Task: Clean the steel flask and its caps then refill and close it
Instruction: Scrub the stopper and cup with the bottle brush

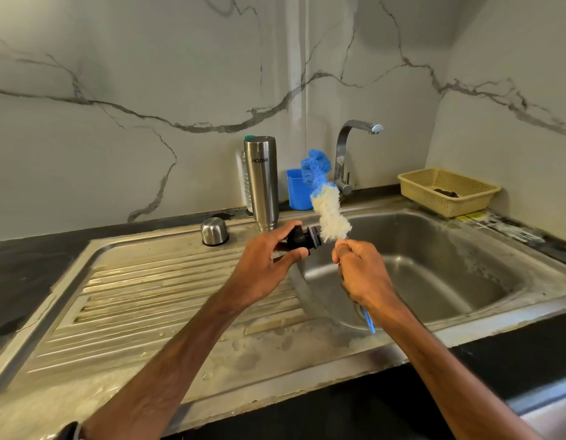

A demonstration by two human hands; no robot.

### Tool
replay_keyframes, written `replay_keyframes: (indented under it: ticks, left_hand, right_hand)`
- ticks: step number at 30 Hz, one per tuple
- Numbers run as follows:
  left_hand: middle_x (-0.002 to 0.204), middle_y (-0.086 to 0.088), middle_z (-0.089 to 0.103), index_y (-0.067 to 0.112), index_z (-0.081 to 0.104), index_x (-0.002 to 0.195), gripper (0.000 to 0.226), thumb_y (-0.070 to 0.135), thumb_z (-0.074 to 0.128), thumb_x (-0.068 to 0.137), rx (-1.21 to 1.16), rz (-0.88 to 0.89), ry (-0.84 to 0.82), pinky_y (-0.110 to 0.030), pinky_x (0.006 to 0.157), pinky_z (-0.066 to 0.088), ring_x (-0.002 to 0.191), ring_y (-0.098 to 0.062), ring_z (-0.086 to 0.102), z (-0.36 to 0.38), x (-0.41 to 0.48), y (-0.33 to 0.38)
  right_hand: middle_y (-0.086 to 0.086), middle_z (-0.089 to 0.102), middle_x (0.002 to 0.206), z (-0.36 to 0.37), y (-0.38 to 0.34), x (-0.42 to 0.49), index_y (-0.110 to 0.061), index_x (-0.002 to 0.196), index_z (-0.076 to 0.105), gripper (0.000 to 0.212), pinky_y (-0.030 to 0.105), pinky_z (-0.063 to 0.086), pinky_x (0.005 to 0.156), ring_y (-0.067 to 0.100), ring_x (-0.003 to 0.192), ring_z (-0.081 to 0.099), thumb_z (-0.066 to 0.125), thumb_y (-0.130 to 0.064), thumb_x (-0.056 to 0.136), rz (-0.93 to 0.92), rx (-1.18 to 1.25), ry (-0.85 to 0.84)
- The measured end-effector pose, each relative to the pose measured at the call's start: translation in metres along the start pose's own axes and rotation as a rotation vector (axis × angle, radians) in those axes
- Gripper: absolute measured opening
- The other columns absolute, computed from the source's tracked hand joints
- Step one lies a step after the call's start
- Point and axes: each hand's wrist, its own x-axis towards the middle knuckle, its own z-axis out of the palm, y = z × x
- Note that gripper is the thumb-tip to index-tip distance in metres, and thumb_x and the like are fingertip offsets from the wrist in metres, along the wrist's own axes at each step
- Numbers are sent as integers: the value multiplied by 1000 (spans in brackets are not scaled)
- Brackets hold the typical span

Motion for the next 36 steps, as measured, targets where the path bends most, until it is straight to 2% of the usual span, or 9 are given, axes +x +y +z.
replay_keyframes:
  ticks: [5,10,14,17,21,26,29,33,36]
  left_hand:
    - [133,8,66,18,51,149,57,28,70,96,-28,-31,26,-18,99,51,111,12,62,-7,1,-2]
    - [139,6,63,19,51,149,58,30,70,95,-39,-7,-26,-23,103,49,122,-1,62,-2,-1,5]
    - [130,14,66,21,52,147,55,25,70,96,-71,-32,-8,-17,97,48,114,8,63,-9,0,1]
    - [135,9,65,21,52,147,55,26,70,96,-103,-26,-40,-25,104,48,120,1,62,-4,-1,6]
    - [123,8,72,36,58,133,39,26,68,97,-163,-28,30,-25,100,52,114,-5,67,-6,3,8]
    - [124,4,71,22,58,140,43,26,67,98,-150,-18,-23,-26,100,53,114,-7,67,-3,2,12]
    - [122,16,69,30,56,137,41,26,66,98,-135,-5,-25,-22,100,51,114,-1,66,-1,1,16]
    - [106,38,67,51,52,124,42,21,66,98,-79,-30,17,-10,91,48,107,9,65,-7,1,11]
    - [113,22,71,42,57,131,40,21,66,99,-85,-44,18,-13,92,49,107,6,66,-7,0,8]
  right_hand:
    - [-14,39,39,2,6,-10,-19,63,51,38,25,24,46,2,39,31,40,-17,100,-19,-61,-100]
    - [-13,39,42,1,-1,0,-18,69,54,38,27,26,44,7,41,32,40,-24,103,12,4,-44]
    - [-14,40,41,2,5,-9,-19,65,52,38,26,25,46,4,41,32,40,-23,101,-20,-87,-112]
    - [-12,40,44,-1,0,0,-18,68,54,38,27,26,46,8,43,33,40,-24,102,22,-17,-59]
    - [-11,40,43,-3,2,-9,-19,68,55,36,26,25,44,4,37,33,41,-23,101,49,-33,-118]
    - [-10,38,44,-1,-6,-6,-17,73,56,34,22,22,41,6,36,30,40,-23,102,111,62,-105]
    - [-4,32,51,-2,-9,-3,-14,79,54,31,20,19,39,9,39,25,38,-23,104,162,199,-71]
    - [-5,31,51,-3,-8,-13,-14,79,53,33,19,18,37,9,38,24,37,-25,105,147,174,-96]
    - [-4,33,50,0,-8,-15,-15,76,53,35,19,19,37,9,38,25,37,-25,105,110,110,-121]
